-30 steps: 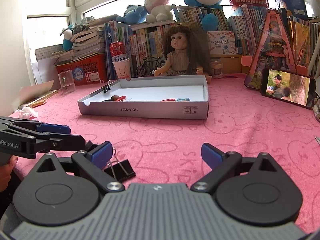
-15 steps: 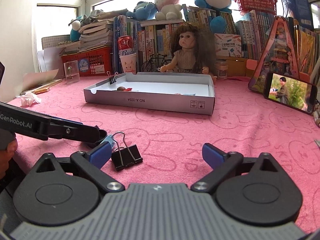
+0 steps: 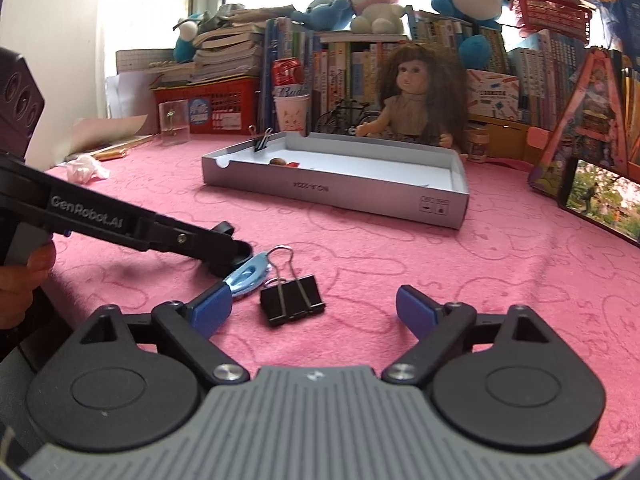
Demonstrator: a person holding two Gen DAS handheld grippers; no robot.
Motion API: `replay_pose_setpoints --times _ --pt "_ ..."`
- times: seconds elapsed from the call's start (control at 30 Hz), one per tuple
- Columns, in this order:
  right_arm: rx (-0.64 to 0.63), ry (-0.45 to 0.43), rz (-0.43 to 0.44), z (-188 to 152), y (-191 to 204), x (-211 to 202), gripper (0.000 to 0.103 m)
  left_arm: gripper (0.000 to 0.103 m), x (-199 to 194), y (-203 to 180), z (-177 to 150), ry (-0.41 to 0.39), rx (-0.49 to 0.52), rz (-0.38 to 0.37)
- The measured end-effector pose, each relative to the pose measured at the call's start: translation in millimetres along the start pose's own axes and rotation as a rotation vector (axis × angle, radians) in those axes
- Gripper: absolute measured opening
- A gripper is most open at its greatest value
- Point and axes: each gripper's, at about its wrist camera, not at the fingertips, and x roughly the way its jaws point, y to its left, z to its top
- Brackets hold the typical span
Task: Organize rigid objects
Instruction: 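Grasp the black round cap with the left tool while the right tool grasps the black binder clip, then carry the black cap with the left tool while the right tool carries the binder clip over the tray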
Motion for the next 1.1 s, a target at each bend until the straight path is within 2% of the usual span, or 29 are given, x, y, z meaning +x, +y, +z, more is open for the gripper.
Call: replay_pose_setpoints --times 0.07,0.23,0.4,0.73,0.97,1.1 --pt "0.001 0.001 0.008 0.2 0.3 0.2 0.086 0.028 -1.6 -1.4 -0.3 -0.008 0.005 0.003" --pt "-0.001 0.005 0.011 2.0 -0.8 -1.0 0.058 0.028 -5.4 -5.1 1.5 -0.030 0.024 0.011" --pt "0.007 0.006 0.003 3.5 -1.3 -1.5 0.040 0.028 -5.8 -5.4 4.3 -0.040 0.027 0.031" --pt "0.044 -0.014 -0.050 12.1 -7.2 1.9 0.040 0.028 -4.4 1.6 16.6 -0.068 0.026 0.097" --pt "0.089 -0.040 -0.114 28.3 -19.8 8.8 0.039 0.028 -1.0 8.2 39.1 -0.121 0.041 0.147" --pt "0.095 -0.040 -0.165 42.8 -29.9 16.7 0.034 0.028 3.6 16.3 57.8 -0.155 0.047 0.186"
